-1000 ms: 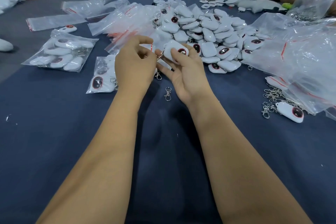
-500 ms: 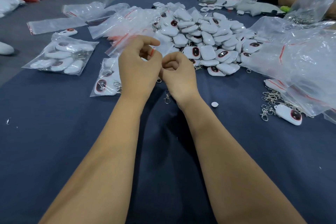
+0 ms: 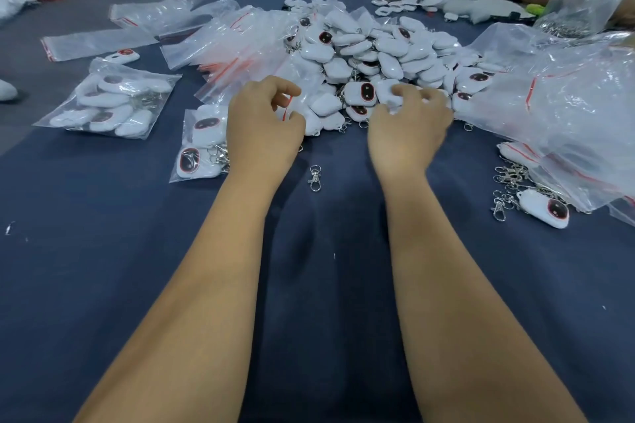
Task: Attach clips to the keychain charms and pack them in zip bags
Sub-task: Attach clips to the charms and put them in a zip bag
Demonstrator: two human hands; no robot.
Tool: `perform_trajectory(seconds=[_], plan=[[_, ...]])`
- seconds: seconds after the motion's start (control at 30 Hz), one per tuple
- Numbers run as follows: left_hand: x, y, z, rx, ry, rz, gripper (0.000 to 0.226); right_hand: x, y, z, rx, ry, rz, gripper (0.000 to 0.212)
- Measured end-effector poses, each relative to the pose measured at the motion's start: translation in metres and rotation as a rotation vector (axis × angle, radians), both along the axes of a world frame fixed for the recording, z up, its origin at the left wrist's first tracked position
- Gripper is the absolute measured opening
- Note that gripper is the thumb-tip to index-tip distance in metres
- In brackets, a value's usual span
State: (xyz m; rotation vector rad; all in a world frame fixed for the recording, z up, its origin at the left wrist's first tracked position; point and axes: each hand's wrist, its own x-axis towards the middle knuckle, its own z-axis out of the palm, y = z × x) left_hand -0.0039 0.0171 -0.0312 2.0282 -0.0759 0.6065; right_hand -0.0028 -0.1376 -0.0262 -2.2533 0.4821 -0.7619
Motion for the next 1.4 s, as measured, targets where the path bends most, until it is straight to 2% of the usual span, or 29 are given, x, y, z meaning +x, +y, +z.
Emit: perform_trajectory(seconds=[0.07,0.17,0.23,0.37,0.5,0.6,0.7,0.77,0.83,0.87,0.97,1.0,1.1,1.2,1.33,1.4], plan=[[0.000,0.001,0.000,0.044,0.002,0.009,0.032,0.000,-0.017,-0.002,0.001,0.138,-0.089,0.056],[-0.001,0.001,0.001,0.182,-0.008,0.010,0.033,0.002,-0.028,-0.006,-0.022,0.356,-0.003,0.073],[-0.001,0.001,0.001,0.236,-0.020,0.005,0.033,0.003,-0.027,-0.009,-0.062,0.406,0.056,0.078],[0.000,0.002,0.003,0.217,-0.021,0.031,0.032,0.003,-0.022,-0.012,-0.065,0.323,0.135,0.078],[-0.002,0.000,0.004,0.207,-0.011,0.005,0.030,0.002,-0.014,-0.013,0.012,0.188,0.297,0.056],[-0.003,-0.001,0.003,0.195,0.006,-0.017,0.030,0.001,-0.005,-0.014,0.046,0.156,0.329,0.047],[-0.004,-0.002,0.003,0.196,0.025,-0.017,0.029,0.001,-0.001,-0.012,0.095,0.068,0.354,0.030],[-0.005,-0.004,0.002,0.193,0.047,-0.025,0.027,0.002,0.003,-0.008,0.125,-0.001,0.342,0.030],[-0.005,-0.005,0.001,0.196,0.062,-0.031,0.025,0.000,0.008,-0.003,0.069,-0.078,0.326,0.032],[-0.004,-0.005,0.000,0.202,0.067,-0.031,0.024,-0.002,0.011,-0.001,0.099,-0.124,0.345,0.031],[-0.004,-0.005,0.000,0.218,0.074,-0.028,0.026,-0.006,0.026,0.004,0.389,-0.193,0.429,0.020],[-0.004,-0.005,0.001,0.220,0.075,-0.030,0.026,-0.007,0.031,0.005,0.495,-0.178,0.452,0.016],[-0.003,-0.005,0.003,0.254,0.099,-0.045,0.018,-0.008,0.044,0.003,0.780,-0.098,0.537,0.023],[-0.002,-0.004,0.002,0.275,0.126,-0.029,0.018,-0.012,0.048,0.001,0.867,-0.055,0.630,0.017],[-0.002,-0.005,0.000,0.271,0.125,-0.022,0.021,-0.010,0.041,0.000,0.904,-0.058,0.643,0.034],[-0.002,-0.005,0.000,0.233,0.126,-0.005,0.028,-0.007,0.039,0.000,0.900,-0.030,0.615,0.025]])
